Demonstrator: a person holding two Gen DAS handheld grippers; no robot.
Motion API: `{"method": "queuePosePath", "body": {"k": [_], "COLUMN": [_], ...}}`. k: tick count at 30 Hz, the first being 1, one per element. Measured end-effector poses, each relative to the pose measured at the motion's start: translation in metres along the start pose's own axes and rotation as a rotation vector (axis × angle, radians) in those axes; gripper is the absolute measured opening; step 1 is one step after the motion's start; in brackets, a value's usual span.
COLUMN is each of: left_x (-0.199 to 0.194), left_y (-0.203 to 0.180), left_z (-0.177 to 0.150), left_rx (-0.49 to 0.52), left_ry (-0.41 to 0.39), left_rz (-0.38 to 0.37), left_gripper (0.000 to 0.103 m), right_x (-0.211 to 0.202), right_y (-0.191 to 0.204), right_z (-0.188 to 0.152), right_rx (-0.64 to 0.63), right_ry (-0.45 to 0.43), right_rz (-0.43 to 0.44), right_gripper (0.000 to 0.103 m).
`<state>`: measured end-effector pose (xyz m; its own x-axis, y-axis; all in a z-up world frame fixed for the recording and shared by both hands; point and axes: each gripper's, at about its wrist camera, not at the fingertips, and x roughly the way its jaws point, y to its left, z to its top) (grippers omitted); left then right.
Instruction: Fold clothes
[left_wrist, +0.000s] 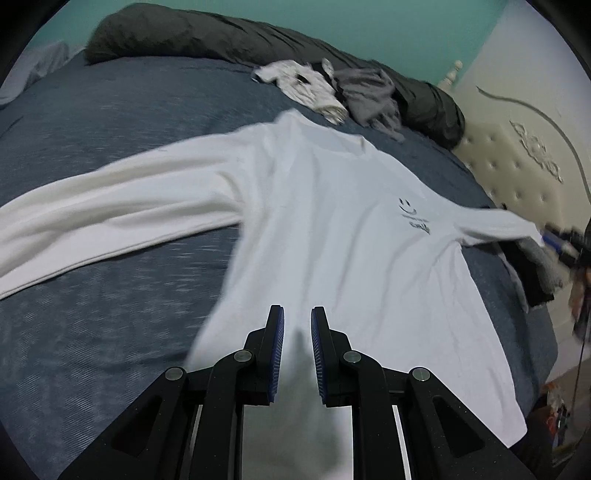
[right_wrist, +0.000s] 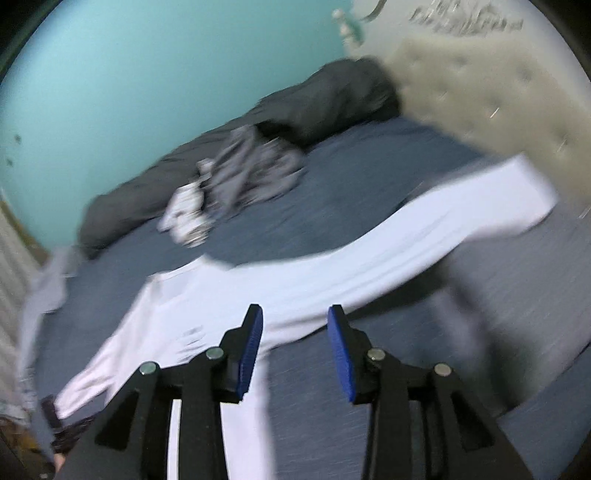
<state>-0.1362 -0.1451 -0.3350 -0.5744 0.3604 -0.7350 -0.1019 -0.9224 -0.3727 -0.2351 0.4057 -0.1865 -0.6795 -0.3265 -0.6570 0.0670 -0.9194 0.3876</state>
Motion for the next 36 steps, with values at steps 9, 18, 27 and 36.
{"method": "queuePosePath", "body": {"k": [9,18,27,36], "left_x": [-0.038,-0.057,-0.050,-0.049], "left_y": [0.062,0.153,0.231,0.247], "left_z": [0.025,0.079,0.102,0.095], "left_rx": [-0.103,-0.071,-0.067,-0.096], "left_ry": [-0.003,0.049,0.123,0.132], "left_rz": [0.055,0.251,0.375,0.389], "left_gripper": [0.040,0.053,0.056,0.056], "right_x": [0.066,0.089,0.108,0.119], "right_y": [0.081,0.103,0.095,0.091], "right_z": [-0.120,-0.159,-0.166,-0.172], "right_rx": [0.040,0.005,0.030,0.030], "right_ry": [0.140,0.178,0.187,0.207], "right_rz": [0.233,0.311,0.313,0.299], "right_gripper": [0.038,0.038,0.038,0.038]}}
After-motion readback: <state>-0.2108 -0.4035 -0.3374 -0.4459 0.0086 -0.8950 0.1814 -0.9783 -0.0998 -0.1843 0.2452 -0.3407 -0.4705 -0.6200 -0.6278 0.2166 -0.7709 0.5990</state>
